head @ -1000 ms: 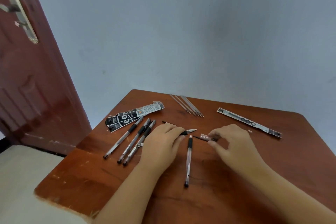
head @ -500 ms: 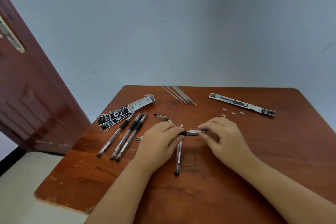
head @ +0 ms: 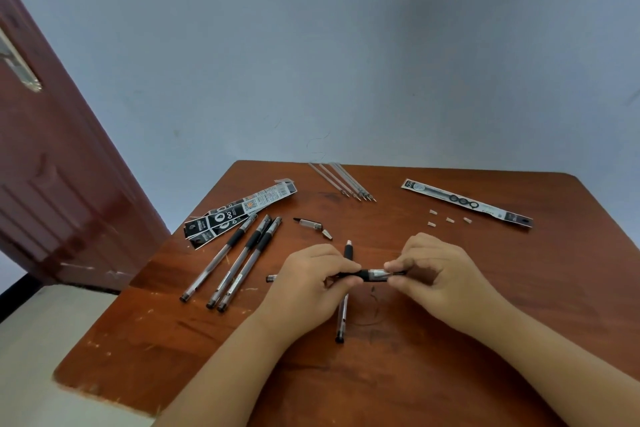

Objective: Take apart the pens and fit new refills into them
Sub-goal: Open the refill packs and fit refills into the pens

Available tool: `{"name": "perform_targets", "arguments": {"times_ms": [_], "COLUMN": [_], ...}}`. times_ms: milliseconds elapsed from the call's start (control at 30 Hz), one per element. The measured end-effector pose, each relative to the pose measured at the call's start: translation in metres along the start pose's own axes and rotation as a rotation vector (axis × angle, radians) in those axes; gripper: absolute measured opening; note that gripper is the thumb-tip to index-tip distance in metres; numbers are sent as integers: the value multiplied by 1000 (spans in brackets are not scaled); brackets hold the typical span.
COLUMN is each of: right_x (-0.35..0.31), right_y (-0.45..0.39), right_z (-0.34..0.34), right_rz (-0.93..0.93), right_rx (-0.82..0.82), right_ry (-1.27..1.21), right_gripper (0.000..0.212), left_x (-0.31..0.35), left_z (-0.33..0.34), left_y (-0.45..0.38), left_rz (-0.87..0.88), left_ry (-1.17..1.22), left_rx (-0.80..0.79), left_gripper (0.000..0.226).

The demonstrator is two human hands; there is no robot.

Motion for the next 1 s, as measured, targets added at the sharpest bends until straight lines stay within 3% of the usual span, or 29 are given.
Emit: {"name": "perform_targets", "arguments": {"times_ms": [200, 400, 500, 600, 667, 767, 1000], "right_x": [-6, 0, 12, 27, 29, 30, 26], "right_y": [-1, -4, -5, -2, -1, 2, 2], "right_z": [6, 2, 9, 19, 28, 36, 36], "right_rz": [-81, -18, 132, 295, 318, 362, 370], "right_rx": [-16, 162, 104, -85, -202, -334, -358], "right_ry": [-5, 84, 210, 322, 393, 531, 580], "right_gripper": [26, 30, 54, 59, 64, 53, 52], "left_x": [0, 2, -20, -60, -74, -74, -78], "left_z": [-3, -13, -31, -50, -53, -46, -34], "left_y": [1, -3, -4, 13, 21, 21, 18], "left_rz": [33, -14, -258, -582, -718, -787, -813], "left_ry": [1, -131, -254, -344, -409, -462, -559], "left_rx": [28, 183, 262, 306, 267, 138, -14], "left_gripper": [27, 25, 16, 22, 24, 26, 25]}}
Point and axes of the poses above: each hand's wrist, its own y-axis away from the middle knuckle, its own z-axis out of the palm, x = y × z, the point moved 8 cm from there along -y, towards the middle knuckle, and after that the axes turned 5 degrees about -y, right-handed, at the moved point
